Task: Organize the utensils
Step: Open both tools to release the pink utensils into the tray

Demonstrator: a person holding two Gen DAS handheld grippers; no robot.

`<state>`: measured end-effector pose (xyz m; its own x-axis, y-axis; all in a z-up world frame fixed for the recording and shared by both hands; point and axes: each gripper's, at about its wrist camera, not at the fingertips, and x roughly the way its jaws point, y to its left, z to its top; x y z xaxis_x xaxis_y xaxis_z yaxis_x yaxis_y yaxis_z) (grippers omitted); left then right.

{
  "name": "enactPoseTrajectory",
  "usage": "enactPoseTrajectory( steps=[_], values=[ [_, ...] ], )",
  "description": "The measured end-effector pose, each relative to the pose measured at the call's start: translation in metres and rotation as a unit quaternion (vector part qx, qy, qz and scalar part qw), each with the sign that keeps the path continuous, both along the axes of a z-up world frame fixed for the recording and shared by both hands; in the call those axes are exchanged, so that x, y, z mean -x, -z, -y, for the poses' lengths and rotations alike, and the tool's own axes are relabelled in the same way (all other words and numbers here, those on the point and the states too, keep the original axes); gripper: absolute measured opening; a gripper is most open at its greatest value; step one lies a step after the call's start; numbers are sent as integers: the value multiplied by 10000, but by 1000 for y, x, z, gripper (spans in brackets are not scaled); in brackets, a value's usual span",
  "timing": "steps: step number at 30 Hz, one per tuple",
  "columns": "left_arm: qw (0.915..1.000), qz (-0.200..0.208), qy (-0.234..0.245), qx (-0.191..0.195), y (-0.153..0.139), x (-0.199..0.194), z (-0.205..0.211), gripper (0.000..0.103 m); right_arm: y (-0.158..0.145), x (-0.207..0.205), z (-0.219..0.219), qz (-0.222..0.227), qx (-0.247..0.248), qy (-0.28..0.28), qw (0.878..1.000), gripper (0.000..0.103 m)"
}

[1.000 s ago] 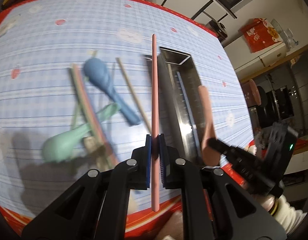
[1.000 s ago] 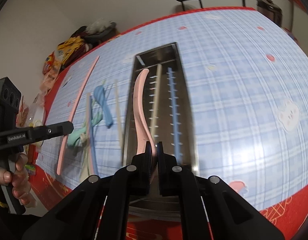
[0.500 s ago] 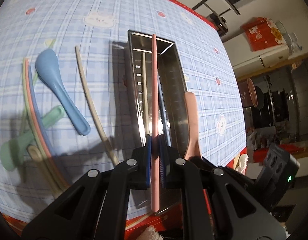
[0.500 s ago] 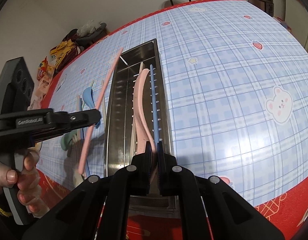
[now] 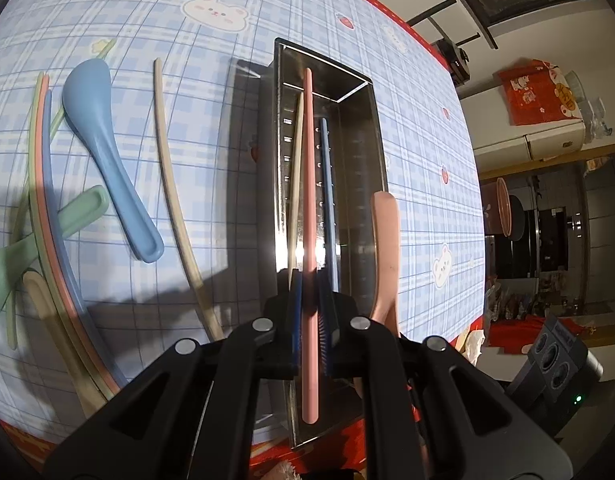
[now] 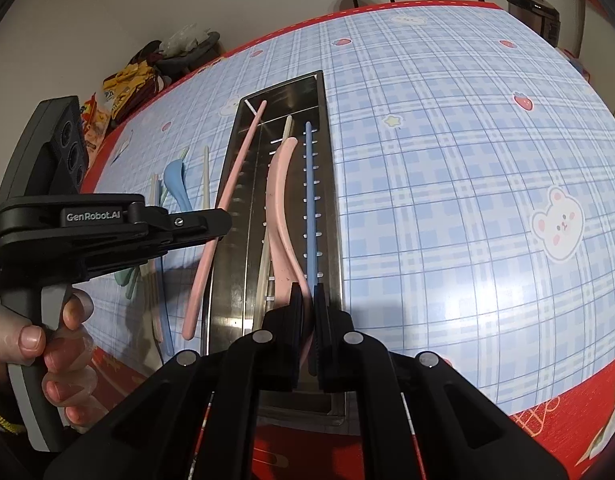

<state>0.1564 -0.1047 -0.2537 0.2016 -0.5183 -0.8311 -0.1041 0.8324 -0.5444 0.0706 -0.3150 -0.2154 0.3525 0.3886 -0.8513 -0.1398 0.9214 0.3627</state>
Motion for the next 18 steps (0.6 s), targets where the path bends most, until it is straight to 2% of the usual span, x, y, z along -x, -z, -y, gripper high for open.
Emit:
enactPoseTrajectory(
  steps=[6,10,11,12,13,14,15,16,18],
  values=[
    [9999,89,65,-45,-2,-4,6,11,4,-4,-1,-80,5,-23,10000,9],
    [9993,335,121,-130,-13,-6,7,23,-4,-5,-2,96,3,-43,9999,9],
    [9990,402,111,-134,-18,-7,5,28,-8,-4,-2,156,22,-48,9999,14],
    [9985,521,61,-144,-24,-7,1,32,-12,-4,-2,221,39,-51,9997,24],
    [9981,590,34,-154,-28,-7,-2,40,-15,-4,-1,296,58,-51,9995,31],
    [9972,718,-12,-209,-34,-6,-7,50,-20,-3,0,399,111,-25,9991,46],
    [9964,808,-42,-257,-38,-5,-11,55,-24,-3,0,472,138,-6,9988,56],
    [9952,928,-71,-312,-44,-4,-16,61,-28,-3,0,556,151,15,9983,60],
    [9932,1084,-100,-409,-54,-3,-25,76,-34,-3,-1,643,210,66,9977,77]
  ],
)
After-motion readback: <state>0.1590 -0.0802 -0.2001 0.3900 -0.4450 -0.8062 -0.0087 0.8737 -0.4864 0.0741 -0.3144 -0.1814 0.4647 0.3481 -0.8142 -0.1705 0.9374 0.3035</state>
